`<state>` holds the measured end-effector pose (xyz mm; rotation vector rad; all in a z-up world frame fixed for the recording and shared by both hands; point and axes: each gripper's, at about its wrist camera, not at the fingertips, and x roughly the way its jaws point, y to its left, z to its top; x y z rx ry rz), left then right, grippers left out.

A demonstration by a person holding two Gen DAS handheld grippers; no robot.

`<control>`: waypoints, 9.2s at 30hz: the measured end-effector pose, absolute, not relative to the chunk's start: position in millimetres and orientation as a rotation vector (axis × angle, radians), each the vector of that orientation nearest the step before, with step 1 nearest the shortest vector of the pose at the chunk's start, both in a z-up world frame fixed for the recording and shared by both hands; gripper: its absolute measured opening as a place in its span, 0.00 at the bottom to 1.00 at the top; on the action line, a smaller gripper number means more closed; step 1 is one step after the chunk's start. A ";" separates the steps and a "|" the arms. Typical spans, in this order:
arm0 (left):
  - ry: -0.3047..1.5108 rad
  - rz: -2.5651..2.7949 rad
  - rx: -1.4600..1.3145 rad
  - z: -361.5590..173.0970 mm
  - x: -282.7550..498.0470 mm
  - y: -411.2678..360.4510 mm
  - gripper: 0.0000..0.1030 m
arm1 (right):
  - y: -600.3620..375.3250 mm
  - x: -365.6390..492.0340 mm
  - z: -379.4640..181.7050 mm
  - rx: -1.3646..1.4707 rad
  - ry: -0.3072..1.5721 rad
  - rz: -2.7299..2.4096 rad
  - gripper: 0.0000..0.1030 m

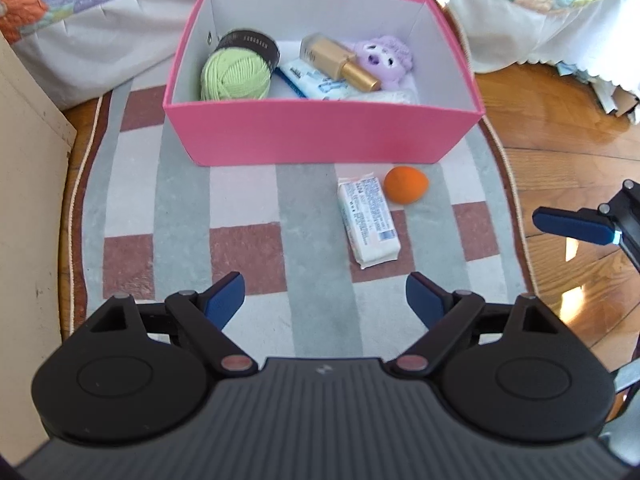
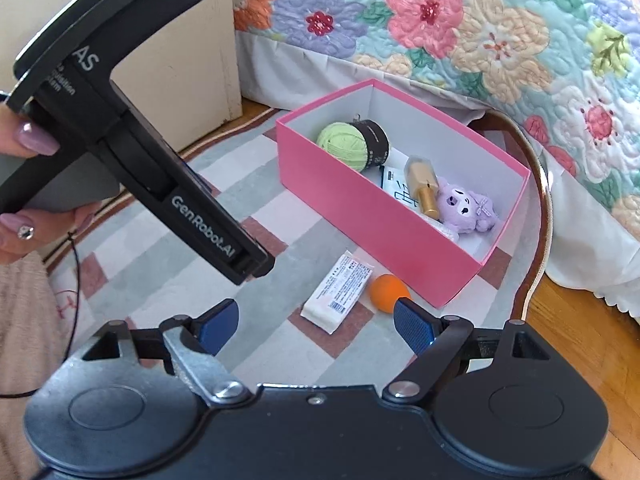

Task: Organize objects
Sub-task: 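Move the left tool down to the white soap bar and close on it, then lift the soap bar with the left gripper and lower it into the pink box, then open the left gripper to release the soap bar and withdraw, then move the left tool to the orange makeup sponge and close on it, then lift the sponge with the left gripper and lower it into the pink box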

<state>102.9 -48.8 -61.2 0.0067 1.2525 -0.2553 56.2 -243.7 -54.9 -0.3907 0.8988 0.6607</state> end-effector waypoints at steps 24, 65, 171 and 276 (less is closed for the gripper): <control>1.204 -0.301 -0.131 -134.4 120.6 -43.3 0.75 | -219.2 111.8 -168.2 -0.192 0.986 0.630 0.85; 1.113 -0.419 -0.263 -65.6 79.7 -58.5 0.30 | -223.8 64.8 -97.6 -0.206 0.918 0.563 0.47; 1.128 -0.205 -0.184 19.3 114.0 -8.8 0.63 | -248.9 88.2 14.2 -0.289 0.873 0.706 0.82; 0.844 -0.413 -0.310 47.1 150.4 -32.3 0.26 | -216.4 131.9 -2.8 -0.369 0.485 0.594 0.50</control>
